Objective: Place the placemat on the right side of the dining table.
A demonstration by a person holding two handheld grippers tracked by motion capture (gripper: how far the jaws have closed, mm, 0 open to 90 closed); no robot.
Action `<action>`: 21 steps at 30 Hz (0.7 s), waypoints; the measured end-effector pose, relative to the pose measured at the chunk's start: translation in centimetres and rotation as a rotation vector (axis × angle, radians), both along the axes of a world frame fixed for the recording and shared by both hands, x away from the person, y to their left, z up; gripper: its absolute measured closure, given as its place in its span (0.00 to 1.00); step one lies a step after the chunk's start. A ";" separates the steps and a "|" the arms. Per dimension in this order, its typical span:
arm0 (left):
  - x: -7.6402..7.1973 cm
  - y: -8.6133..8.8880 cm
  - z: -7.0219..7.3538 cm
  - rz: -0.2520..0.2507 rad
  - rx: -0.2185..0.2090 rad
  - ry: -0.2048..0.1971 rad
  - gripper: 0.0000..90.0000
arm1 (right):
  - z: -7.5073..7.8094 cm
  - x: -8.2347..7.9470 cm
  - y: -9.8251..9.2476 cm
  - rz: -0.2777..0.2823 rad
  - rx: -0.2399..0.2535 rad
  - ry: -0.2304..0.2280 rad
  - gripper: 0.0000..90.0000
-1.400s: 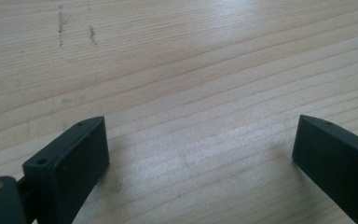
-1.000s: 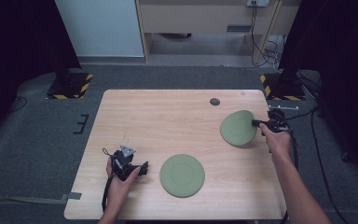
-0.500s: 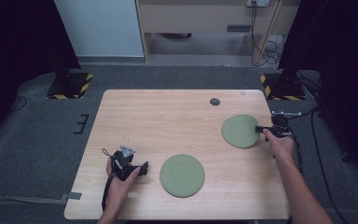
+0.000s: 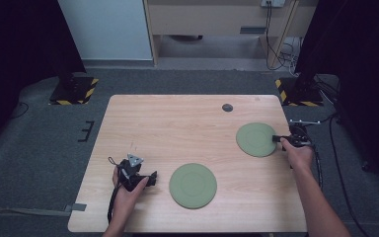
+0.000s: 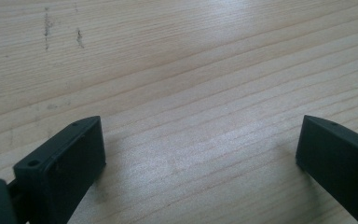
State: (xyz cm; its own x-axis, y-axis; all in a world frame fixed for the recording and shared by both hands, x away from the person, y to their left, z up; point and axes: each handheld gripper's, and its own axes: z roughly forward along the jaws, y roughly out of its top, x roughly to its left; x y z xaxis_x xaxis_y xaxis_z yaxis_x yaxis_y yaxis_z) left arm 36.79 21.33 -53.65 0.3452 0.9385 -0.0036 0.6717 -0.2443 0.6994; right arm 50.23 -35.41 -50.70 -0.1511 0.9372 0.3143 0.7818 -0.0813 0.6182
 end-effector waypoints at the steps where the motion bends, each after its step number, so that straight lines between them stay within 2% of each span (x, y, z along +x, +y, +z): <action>1: 0.0 0.0 0.0 0.000 0.000 0.000 0.01 | 0.0 0.0 0.1 -0.002 -0.006 -0.002 0.90; 16: 0.0 0.0 0.0 -0.002 0.000 0.000 0.01 | -0.5 0.4 -0.3 -0.006 -0.027 0.006 0.87; 21: 0.0 0.0 0.0 -0.002 0.000 0.000 0.01 | -0.5 0.3 -0.3 0.001 -0.037 0.001 0.88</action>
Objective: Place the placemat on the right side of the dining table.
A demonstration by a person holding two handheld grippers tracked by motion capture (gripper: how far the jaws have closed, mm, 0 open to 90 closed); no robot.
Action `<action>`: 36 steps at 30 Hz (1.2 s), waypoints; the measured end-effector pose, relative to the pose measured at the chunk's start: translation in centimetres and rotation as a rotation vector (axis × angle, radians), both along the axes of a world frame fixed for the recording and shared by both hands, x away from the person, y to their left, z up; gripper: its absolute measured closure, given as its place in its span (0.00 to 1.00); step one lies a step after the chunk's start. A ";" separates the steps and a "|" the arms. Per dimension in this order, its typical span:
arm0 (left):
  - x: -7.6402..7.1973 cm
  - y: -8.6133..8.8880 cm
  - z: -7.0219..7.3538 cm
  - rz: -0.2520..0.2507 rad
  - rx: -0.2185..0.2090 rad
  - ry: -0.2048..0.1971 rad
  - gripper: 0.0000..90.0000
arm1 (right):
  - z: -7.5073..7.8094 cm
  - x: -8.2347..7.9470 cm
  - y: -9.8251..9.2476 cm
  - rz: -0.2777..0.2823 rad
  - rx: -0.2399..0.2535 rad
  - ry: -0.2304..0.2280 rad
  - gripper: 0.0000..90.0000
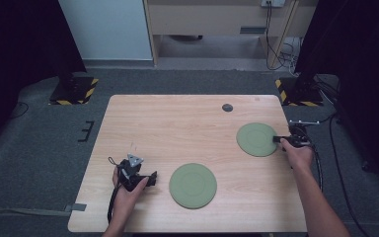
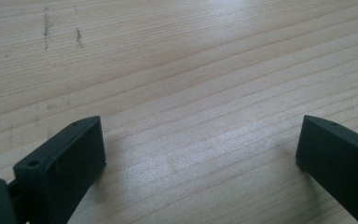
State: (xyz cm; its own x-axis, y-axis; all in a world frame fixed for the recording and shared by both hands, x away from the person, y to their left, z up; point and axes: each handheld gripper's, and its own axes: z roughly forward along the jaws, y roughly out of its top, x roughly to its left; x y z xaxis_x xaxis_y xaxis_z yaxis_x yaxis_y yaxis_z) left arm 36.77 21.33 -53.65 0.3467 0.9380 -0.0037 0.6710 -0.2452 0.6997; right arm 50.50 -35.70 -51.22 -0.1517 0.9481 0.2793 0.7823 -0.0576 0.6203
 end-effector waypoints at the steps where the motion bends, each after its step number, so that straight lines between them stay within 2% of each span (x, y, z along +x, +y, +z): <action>1: 0.0 0.0 0.0 0.000 0.000 0.000 0.01 | 0.0 0.0 0.0 0.001 -0.001 0.000 0.89; 6: 0.0 0.0 0.0 0.000 0.000 0.000 0.01 | -0.1 -0.3 0.0 -0.015 -0.010 0.013 0.90; 11: 0.0 0.0 0.0 -0.003 0.000 0.000 0.01 | -0.1 -0.3 -0.1 -0.024 -0.012 0.013 0.84; 13: 0.0 0.0 0.0 -0.005 0.001 0.000 0.01 | -0.2 -0.3 -0.3 -0.025 -0.020 0.010 0.86; 17: 0.0 0.0 0.0 -0.004 0.001 0.000 0.01 | -0.4 -0.4 -0.7 -0.030 -0.003 0.005 0.85; 27: 0.0 0.0 0.0 -0.005 0.001 0.001 0.01 | -0.4 -0.4 -0.9 -0.026 -0.002 0.003 0.84; 31: 0.0 0.0 0.0 -0.005 0.001 0.001 0.01 | -0.3 -0.3 -0.6 -0.025 0.001 -0.003 0.78; 36: 0.0 0.0 0.0 -0.006 0.001 0.001 0.01 | -0.1 0.0 -0.3 -0.042 0.005 -0.010 0.62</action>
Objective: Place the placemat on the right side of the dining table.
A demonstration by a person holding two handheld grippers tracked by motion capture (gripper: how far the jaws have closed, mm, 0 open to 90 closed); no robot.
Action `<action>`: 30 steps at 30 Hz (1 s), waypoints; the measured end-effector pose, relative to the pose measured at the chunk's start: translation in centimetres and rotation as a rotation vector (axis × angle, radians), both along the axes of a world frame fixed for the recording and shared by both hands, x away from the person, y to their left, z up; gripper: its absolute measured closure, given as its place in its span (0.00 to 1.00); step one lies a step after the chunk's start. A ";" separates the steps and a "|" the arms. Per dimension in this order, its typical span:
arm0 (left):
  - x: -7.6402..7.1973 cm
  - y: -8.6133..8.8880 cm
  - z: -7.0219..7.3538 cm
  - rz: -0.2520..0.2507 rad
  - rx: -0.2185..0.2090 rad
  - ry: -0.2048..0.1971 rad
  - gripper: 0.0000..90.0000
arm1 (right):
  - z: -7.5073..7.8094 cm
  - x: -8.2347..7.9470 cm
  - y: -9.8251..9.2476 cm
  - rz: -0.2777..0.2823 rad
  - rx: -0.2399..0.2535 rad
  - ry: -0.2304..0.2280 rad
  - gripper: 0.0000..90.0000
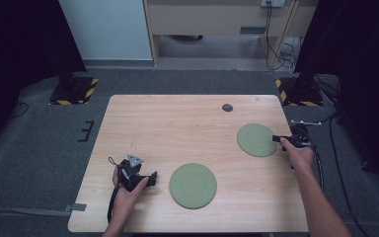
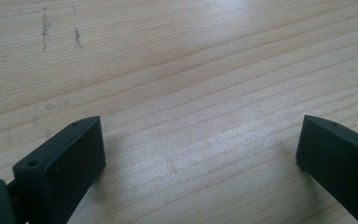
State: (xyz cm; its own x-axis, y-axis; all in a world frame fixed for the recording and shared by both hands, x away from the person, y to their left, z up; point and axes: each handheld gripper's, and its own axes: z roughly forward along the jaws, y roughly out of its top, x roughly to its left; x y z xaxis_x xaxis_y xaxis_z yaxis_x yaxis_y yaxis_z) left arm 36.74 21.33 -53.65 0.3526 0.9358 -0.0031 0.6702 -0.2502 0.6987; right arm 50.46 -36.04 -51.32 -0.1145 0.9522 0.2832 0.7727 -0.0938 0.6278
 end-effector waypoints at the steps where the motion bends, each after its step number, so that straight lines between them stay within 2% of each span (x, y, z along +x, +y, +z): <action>1: 0.0 0.0 0.0 0.000 0.000 0.000 0.01 | 0.0 0.1 0.0 -0.003 0.002 -0.002 0.60; 9: 0.1 0.0 0.0 -0.004 0.001 0.001 0.00 | 0.6 0.6 0.8 -0.003 0.024 -0.019 0.39; 14: 0.1 0.0 0.0 -0.004 0.001 0.001 0.00 | 0.6 0.8 1.3 -0.003 0.070 -0.013 0.22; 17: 0.1 0.0 0.0 -0.004 0.001 0.001 0.00 | 0.8 0.8 1.5 0.000 0.059 -0.023 0.13; 18: 0.1 0.0 0.0 -0.004 0.001 0.001 0.00 | 1.1 0.9 1.7 -0.005 0.041 -0.018 0.11; 21: 0.1 0.0 0.0 -0.004 0.001 0.001 0.00 | 1.7 0.8 2.0 -0.008 -0.003 -0.028 0.11; 25: 0.1 0.0 0.0 -0.004 0.001 0.001 0.00 | 2.9 0.7 2.3 0.011 0.005 -0.079 0.10; 30: 0.1 0.0 0.0 -0.008 0.001 0.001 0.00 | 3.9 0.7 2.6 0.023 -0.013 -0.080 0.11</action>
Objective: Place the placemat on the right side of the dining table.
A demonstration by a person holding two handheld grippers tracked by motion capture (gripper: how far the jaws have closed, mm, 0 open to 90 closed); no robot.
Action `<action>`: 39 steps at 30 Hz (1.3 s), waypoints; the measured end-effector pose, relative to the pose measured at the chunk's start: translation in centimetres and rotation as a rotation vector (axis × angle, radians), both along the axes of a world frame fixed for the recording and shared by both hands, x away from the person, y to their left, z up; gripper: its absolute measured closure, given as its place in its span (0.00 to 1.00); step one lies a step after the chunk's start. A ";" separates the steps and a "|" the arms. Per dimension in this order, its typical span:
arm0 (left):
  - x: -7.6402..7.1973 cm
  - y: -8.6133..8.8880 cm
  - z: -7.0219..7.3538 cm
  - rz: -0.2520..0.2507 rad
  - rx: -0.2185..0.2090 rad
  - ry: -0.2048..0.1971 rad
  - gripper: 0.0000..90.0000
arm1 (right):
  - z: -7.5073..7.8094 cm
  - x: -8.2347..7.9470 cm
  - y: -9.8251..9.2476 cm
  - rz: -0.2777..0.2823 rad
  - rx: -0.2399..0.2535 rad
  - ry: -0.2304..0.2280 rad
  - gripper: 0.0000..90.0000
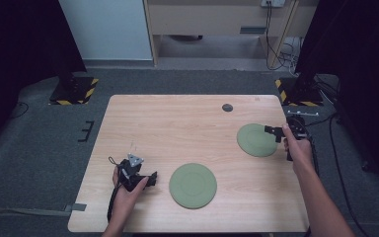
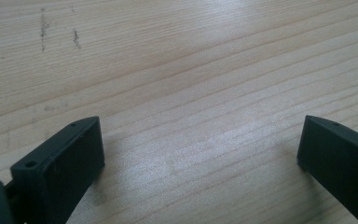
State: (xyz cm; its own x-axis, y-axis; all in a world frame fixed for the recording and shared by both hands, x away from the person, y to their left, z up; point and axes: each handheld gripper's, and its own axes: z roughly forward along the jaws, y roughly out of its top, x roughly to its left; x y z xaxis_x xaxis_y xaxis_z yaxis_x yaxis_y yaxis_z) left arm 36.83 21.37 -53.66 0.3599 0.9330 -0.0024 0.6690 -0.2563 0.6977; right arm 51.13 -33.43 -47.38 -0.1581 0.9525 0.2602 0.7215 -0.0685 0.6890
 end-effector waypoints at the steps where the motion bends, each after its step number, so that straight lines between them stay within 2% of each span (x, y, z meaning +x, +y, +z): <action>1: 0.0 0.0 0.0 -0.003 0.000 0.000 0.00 | 0.1 -0.1 0.1 0.004 -0.006 -0.002 0.11; 3: 0.0 0.1 0.0 -0.005 0.000 0.000 0.00 | 0.5 -0.3 0.2 0.007 -0.010 -0.019 0.11; 7: -0.1 0.1 0.0 -0.004 0.000 0.000 0.00 | 1.2 -1.0 0.6 0.008 -0.022 -0.082 0.11; 10: -0.2 0.1 0.0 -0.005 0.000 0.001 0.00 | 1.7 -1.5 0.8 0.007 -0.028 -0.107 0.09; 16: -0.5 0.2 0.0 -0.008 -0.002 -0.001 0.00 | 2.8 -2.3 1.1 -0.006 -0.003 -0.124 0.09; 24: -0.5 0.2 0.0 -0.012 -0.001 0.000 0.00 | 4.0 -3.5 1.7 -0.008 -0.030 -0.165 0.08; 34: -0.8 0.2 0.0 -0.012 0.000 0.000 0.00 | 2.5 -5.1 2.8 0.024 -0.047 -0.158 0.08; 39: -0.9 0.2 0.0 -0.012 0.000 -0.001 0.00 | 2.0 -5.4 3.2 0.044 -0.063 -0.159 0.08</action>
